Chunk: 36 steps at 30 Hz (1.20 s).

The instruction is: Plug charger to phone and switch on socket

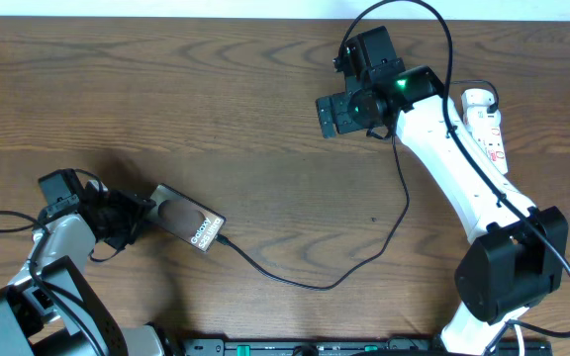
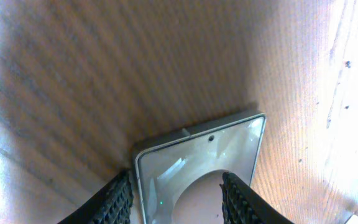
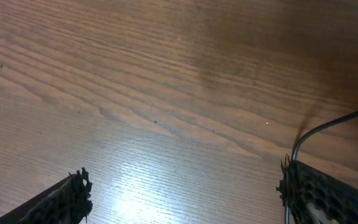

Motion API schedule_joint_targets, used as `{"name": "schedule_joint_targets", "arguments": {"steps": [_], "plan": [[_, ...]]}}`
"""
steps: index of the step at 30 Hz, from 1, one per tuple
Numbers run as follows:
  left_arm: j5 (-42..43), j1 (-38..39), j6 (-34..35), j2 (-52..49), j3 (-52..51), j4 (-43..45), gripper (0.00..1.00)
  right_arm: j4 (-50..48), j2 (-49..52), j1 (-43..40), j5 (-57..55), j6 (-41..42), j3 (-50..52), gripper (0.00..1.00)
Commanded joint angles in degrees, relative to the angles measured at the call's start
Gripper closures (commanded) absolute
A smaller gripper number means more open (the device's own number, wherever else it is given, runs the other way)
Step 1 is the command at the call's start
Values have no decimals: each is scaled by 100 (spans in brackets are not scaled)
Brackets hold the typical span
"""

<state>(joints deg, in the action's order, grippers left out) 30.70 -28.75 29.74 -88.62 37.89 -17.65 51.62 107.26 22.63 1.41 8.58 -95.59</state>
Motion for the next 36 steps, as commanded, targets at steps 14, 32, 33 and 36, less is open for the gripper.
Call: {"name": "schedule_joint_targets", "arguments": {"steps": [14, 32, 33, 36], "plan": [[-1895, 1266, -1434, 1735, 1799, -1279, 32, 68, -326, -234, -634, -48, -358, 1], [-3353, 3923, -1189, 1746, 2149, -579, 11, 916, -763, -4308, 1283, -1947, -1499, 1], [-3355, 3923, -1189, 1746, 2149, -573, 11, 898, -699, -4568, 1576, -2175, -1453, 1], [-3355, 3923, -1189, 1746, 2149, -575, 10, 837, -459, -5119, 2470, -2900, -1305, 1]]}}
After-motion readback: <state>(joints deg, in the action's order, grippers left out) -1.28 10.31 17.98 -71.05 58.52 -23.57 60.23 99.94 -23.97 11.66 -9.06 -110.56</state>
